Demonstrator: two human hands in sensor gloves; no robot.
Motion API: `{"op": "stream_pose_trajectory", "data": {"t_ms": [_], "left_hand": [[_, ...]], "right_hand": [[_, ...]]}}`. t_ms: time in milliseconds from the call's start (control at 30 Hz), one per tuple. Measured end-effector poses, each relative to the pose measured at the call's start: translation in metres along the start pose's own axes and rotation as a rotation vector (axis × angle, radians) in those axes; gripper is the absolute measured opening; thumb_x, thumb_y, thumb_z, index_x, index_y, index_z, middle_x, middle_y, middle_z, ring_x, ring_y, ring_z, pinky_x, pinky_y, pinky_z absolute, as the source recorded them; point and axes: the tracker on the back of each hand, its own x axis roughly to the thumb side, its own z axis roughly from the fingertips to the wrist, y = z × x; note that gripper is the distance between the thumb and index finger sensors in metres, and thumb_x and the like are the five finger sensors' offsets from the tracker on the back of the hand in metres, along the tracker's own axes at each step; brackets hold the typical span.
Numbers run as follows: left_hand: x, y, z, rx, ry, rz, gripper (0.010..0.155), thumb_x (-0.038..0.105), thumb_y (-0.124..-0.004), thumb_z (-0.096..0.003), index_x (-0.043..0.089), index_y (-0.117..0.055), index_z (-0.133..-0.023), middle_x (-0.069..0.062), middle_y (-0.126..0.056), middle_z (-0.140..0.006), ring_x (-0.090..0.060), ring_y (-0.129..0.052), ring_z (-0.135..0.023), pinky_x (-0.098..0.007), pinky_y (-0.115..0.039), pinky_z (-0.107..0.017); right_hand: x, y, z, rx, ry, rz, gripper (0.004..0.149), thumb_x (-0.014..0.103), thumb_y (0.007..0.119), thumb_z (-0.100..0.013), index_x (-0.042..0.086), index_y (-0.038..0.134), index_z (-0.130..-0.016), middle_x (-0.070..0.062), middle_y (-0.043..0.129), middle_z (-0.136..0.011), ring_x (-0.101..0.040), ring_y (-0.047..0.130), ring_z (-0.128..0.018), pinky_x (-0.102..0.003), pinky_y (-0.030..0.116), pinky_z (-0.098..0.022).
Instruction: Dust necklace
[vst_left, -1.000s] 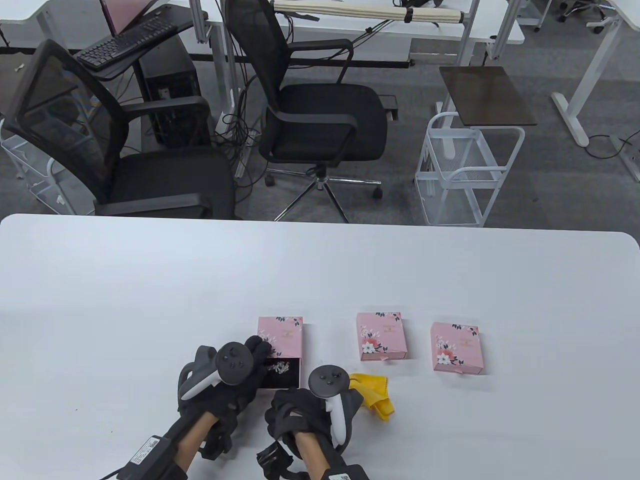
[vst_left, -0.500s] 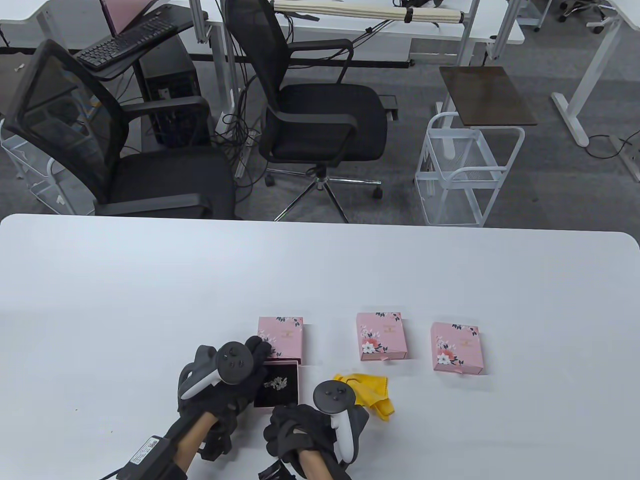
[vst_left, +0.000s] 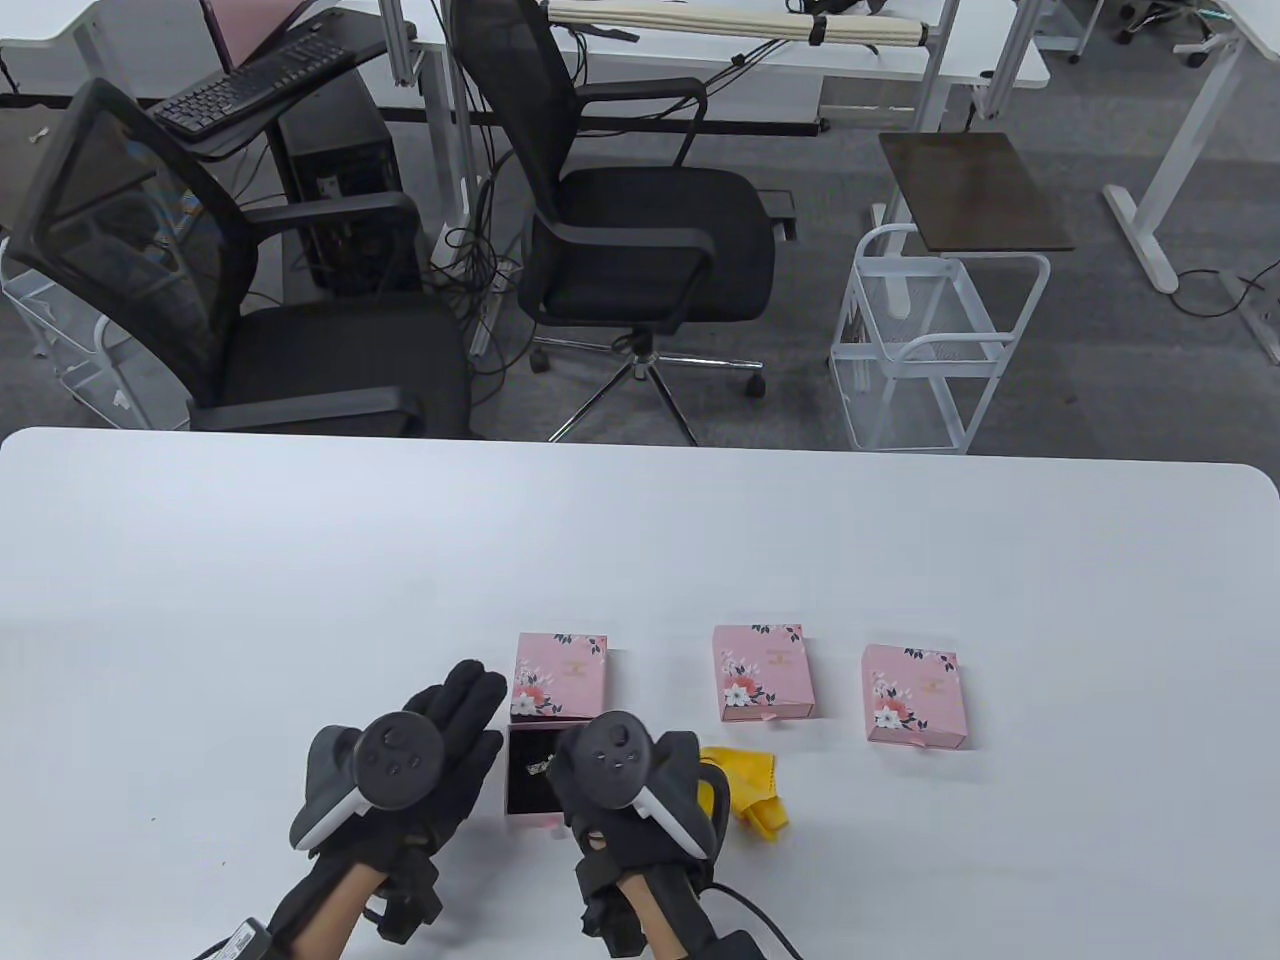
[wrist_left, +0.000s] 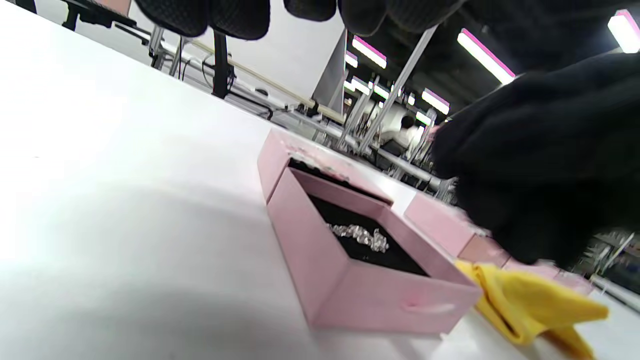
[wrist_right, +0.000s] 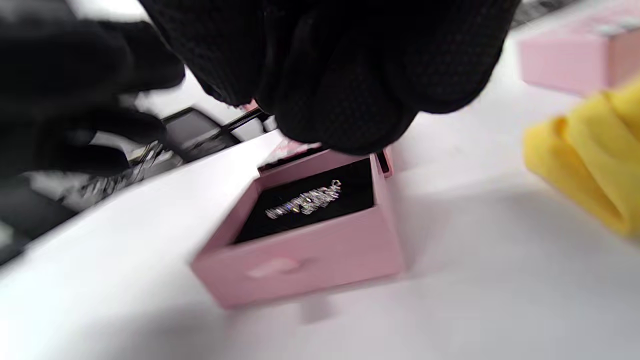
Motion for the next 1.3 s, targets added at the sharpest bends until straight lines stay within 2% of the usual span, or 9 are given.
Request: {"op": "stream_pose_trajectory", "data": {"t_ms": [67, 200, 400, 467, 733, 1000, 1300], "left_hand": [[-0.005, -0.002, 0.002, -0.036, 0.017, 0.001, 0.057, 0.043, -0.056, -0.0632, 0.029, -0.043, -0.117, -0.002, -0.041, -0.126, -0.040, -0.047, -0.108, -0.060, -0.052, -0.076], [-0.012, -0.002, 0.002, -0.051, 0.034, -0.009, 0.057, 0.043, -0.056, -0.0632, 0.029, -0.043, -0.117, -0.003, -0.044, -0.125, -0.040, -0.048, -0.107, -0.060, -0.052, -0.076], [-0.009, 0.000, 0.002, -0.036, 0.027, -0.013, 0.058, 0.044, -0.057, -0.0631, 0.029, -0.042, -0.117, -0.003, -0.044, -0.125, -0.040, -0.048, -0.107, -0.060, -0.052, -0.076], [-0.008, 0.001, 0.002, -0.027, 0.024, -0.018, 0.058, 0.045, -0.057, -0.0629, 0.029, -0.042, -0.117, -0.002, -0.043, -0.125, -0.040, -0.048, -0.107, -0.060, -0.052, -0.076], [-0.009, 0.006, 0.005, 0.005, 0.021, 0.005, 0.059, 0.046, -0.058, -0.0629, 0.029, -0.042, -0.117, -0.002, -0.043, -0.125, -0.040, -0.048, -0.107, -0.059, -0.052, -0.076], [-0.009, 0.006, 0.005, 0.011, 0.013, 0.015, 0.059, 0.046, -0.058, -0.0628, 0.029, -0.042, -0.117, -0.002, -0.043, -0.125, -0.039, -0.048, -0.107, -0.059, -0.053, -0.076], [-0.010, 0.006, 0.004, 0.013, 0.010, 0.025, 0.059, 0.046, -0.058, -0.0629, 0.029, -0.042, -0.117, -0.003, -0.042, -0.125, -0.040, -0.048, -0.107, -0.059, -0.053, -0.076]], "right_hand": [[0.007, 0.014, -0.007, 0.011, -0.036, 0.214, 0.045, 0.029, 0.080, -0.063, 0.012, 0.070, -0.103, -0.024, 0.074, -0.098, -0.044, 0.083, -0.076, -0.053, 0.073, -0.060], [0.008, 0.024, -0.011, 0.025, -0.049, 0.264, 0.046, 0.028, 0.081, -0.063, 0.013, 0.070, -0.105, -0.028, 0.063, -0.106, -0.050, 0.071, -0.085, -0.059, 0.064, -0.065], [0.011, 0.030, -0.014, 0.021, -0.061, 0.391, 0.047, 0.029, 0.083, -0.062, 0.012, 0.071, -0.105, -0.030, 0.056, -0.110, -0.055, 0.063, -0.088, -0.062, 0.060, -0.067], [0.012, 0.034, -0.015, 0.041, -0.064, 0.412, 0.047, 0.027, 0.083, -0.062, 0.012, 0.071, -0.104, -0.031, 0.054, -0.111, -0.055, 0.062, -0.089, -0.062, 0.060, -0.068], [0.020, 0.041, -0.013, -0.020, -0.077, 0.483, 0.046, 0.025, 0.084, -0.060, 0.007, 0.074, -0.101, -0.030, 0.058, -0.108, -0.053, 0.067, -0.087, -0.060, 0.064, -0.066], [0.020, 0.044, -0.012, -0.056, -0.076, 0.496, 0.038, 0.025, 0.084, -0.060, 0.009, 0.080, -0.094, -0.027, 0.063, -0.106, -0.051, 0.069, -0.085, -0.059, 0.065, -0.065], [0.022, 0.050, -0.013, -0.017, -0.079, 0.543, 0.040, 0.025, 0.076, -0.064, 0.006, 0.074, -0.100, -0.028, 0.057, -0.108, -0.052, 0.065, -0.087, -0.059, 0.063, -0.066]]}}
